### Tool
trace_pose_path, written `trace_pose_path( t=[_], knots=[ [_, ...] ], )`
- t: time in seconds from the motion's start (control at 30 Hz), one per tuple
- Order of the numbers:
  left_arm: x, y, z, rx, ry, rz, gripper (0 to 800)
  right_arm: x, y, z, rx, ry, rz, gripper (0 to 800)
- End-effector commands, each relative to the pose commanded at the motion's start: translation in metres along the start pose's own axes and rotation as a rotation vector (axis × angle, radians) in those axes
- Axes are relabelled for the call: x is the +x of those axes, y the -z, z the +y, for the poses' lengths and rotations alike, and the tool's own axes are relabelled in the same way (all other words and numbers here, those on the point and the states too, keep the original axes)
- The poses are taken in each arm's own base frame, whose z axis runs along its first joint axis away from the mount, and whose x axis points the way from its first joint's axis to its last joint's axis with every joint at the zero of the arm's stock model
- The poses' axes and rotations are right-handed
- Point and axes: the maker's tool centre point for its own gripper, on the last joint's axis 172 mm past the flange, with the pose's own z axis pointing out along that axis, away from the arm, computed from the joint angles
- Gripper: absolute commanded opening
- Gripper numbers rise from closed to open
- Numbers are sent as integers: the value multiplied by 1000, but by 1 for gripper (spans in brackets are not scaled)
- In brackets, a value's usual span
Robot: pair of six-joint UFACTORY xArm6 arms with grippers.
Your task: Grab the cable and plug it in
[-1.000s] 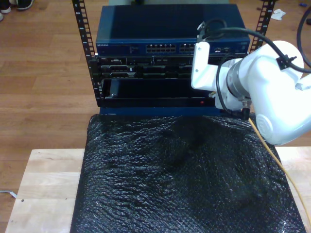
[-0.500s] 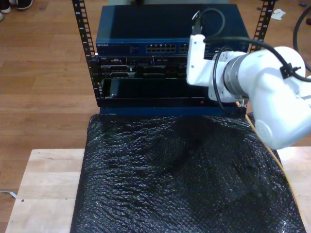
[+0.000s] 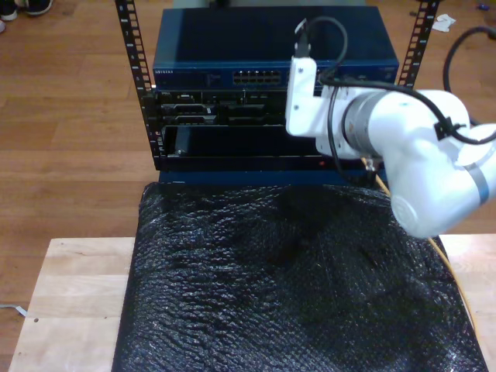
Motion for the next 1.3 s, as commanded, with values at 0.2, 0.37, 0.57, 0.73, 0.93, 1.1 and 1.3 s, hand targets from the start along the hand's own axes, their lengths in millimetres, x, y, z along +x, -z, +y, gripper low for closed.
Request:
trace_pose_path(
  t=[0.2,0.37,0.57,0.73,0.93,1.1,1.3],
  knots=[
    [0,0,0,0,0,0,799,2,-14,20,-71,-9,41,0],
    [0,0,0,0,0,0,799,11,-14,22,-119,-18,87,1],
    [0,0,0,0,0,0,799,15,-12,16,-144,2,115,1],
    [0,0,0,0,0,0,799,21,0,19,-218,66,158,1],
    [0,0,0,0,0,0,799,17,23,39,-401,123,178,1],
    [0,0,0,0,0,0,799,13,8,33,-498,258,117,0],
    [0,0,0,0,0,0,799,7,-19,37,-534,286,99,0]
  ],
)
